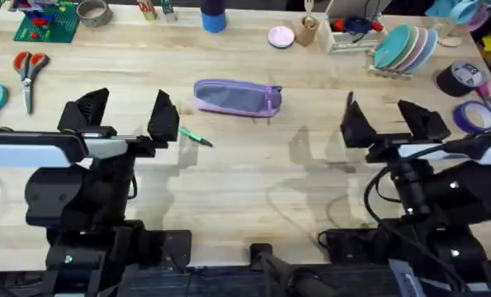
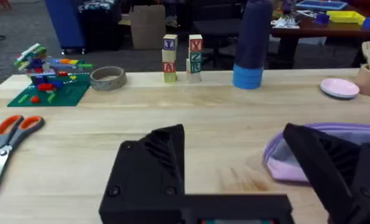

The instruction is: Unzip the bag, pick up the pens from the table one at a time and place them inside, then zip the bag closed.

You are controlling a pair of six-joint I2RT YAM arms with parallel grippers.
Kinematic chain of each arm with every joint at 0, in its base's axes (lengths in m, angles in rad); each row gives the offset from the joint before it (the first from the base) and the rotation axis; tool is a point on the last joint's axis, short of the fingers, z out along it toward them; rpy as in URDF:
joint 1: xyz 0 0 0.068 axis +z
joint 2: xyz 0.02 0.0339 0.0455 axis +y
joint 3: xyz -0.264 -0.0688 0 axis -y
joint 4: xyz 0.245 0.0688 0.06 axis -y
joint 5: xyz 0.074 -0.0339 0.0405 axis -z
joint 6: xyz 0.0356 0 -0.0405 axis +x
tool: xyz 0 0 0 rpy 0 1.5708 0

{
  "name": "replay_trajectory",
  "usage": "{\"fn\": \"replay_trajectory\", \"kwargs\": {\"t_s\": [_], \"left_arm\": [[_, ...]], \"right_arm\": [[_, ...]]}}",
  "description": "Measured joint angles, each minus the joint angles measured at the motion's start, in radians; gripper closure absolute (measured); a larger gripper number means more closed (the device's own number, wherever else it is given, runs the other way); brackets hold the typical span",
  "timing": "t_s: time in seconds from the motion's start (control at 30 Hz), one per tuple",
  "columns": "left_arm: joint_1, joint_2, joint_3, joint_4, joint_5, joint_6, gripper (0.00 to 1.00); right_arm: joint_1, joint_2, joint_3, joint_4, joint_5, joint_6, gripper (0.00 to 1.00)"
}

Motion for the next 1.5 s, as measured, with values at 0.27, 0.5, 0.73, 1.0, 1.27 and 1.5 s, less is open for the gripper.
{"fn": "replay_trajectory", "kwargs": {"t_s": [0.27, 0.5, 0.73, 1.0, 1.27, 1.5], "left_arm": [[0.0, 0.041, 0.212, -0.329, -0.001, 0.004, 0.007], [0.0, 0.267, 0.468, -0.399, -0.001, 0.008, 0.007], [0.0, 0.573, 0.736, -0.515, 0.0, 0.008, 0.007], [0.0, 0.863, 1.072, -0.76, 0.027, 0.008, 0.007], [0.0, 1.029, 1.213, -0.853, 0.037, 0.008, 0.007], [0.0, 1.069, 1.214, -0.86, 0.066, 0.009, 0.007]], "right_arm": [[0.0, 0.083, 0.192, -0.323, -0.018, 0.017, 0.006], [0.0, 0.338, 0.51, -0.52, -0.027, 0.018, 0.006], [0.0, 0.627, 0.82, -0.695, -0.079, 0.018, 0.005], [0.0, 0.884, 1.129, -0.926, -0.1, 0.018, 0.005], [0.0, 1.006, 1.26, -1.008, -0.104, 0.018, 0.005], [0.0, 1.022, 1.265, -1.012, -0.106, 0.018, 0.005]]}}
